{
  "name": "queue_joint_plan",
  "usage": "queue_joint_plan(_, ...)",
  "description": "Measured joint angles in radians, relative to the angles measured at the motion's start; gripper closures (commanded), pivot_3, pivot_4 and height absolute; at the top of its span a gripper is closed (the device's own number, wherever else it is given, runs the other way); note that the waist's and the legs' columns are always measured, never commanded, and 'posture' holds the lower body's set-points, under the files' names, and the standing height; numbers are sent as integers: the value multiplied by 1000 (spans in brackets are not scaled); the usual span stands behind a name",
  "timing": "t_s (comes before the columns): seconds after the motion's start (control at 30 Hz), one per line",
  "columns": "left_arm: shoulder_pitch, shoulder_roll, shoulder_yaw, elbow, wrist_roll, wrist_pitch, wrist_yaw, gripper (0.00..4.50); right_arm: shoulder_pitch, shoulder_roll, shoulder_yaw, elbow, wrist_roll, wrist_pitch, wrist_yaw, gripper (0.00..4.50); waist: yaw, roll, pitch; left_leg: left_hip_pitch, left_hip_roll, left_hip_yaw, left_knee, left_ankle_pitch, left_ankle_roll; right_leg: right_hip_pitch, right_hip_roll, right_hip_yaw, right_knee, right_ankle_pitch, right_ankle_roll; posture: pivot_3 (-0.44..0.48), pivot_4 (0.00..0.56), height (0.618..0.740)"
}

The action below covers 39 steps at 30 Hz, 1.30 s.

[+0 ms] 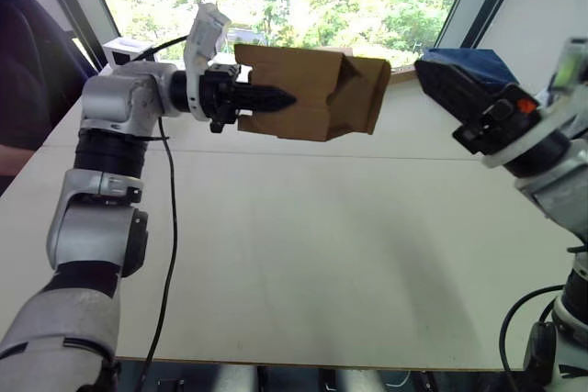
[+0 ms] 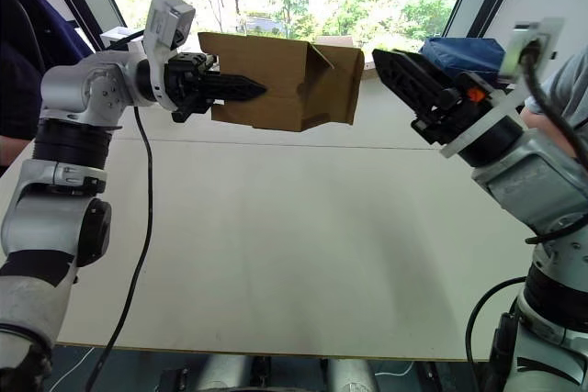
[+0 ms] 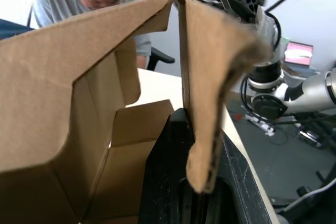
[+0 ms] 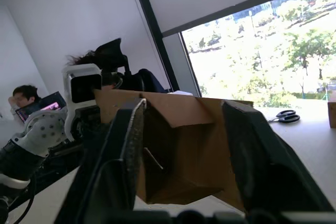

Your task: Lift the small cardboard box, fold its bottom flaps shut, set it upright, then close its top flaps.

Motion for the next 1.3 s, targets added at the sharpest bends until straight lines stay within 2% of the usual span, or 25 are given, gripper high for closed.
queue_joint_plan(0.1, 0, -15, 16, 7, -1, -1, 20, 4500, -35, 4, 54, -2, -49, -14, 9, 4450, -2, 0, 0, 0, 0, 0, 0, 0, 0, 0, 0, 0, 1, 0, 0, 0, 150, 740)
queue_joint_plan(0.43, 27, -14, 25, -80, -5, 28, 17, 4500, -136, 52, 168, 74, -265, -63, 35, 4450, -8, 0, 0, 0, 0, 0, 0, 0, 0, -4, 0, 1, 7, 0, 0, 0, 150, 740)
queue_joint_plan(0.63, 46, -13, 33, -118, -23, 46, 11, 4500, -167, 75, 216, 105, -334, -62, 75, 4450, -20, 0, 0, 0, 0, 0, 0, 0, -1, -4, 0, 0, 8, 0, 0, 0, 150, 740)
queue_joint_plan(0.93, 46, -19, 42, -123, -30, 50, 15, 4500, -167, 110, 235, 114, -366, -29, 121, 4450, -21, 0, 0, 0, 0, 0, 0, 0, -1, -4, 0, 0, 8, 0, 0, 0, 150, 740)
queue_joint_plan(1.3, 46, -40, 47, -135, -47, 55, 25, 4500, -179, 205, 276, 108, -380, -7, 127, 4450, -21, 0, 0, 0, 1, 0, 0, 0, -1, -4, 0, 0, 8, 0, 0, 0, 150, 740)
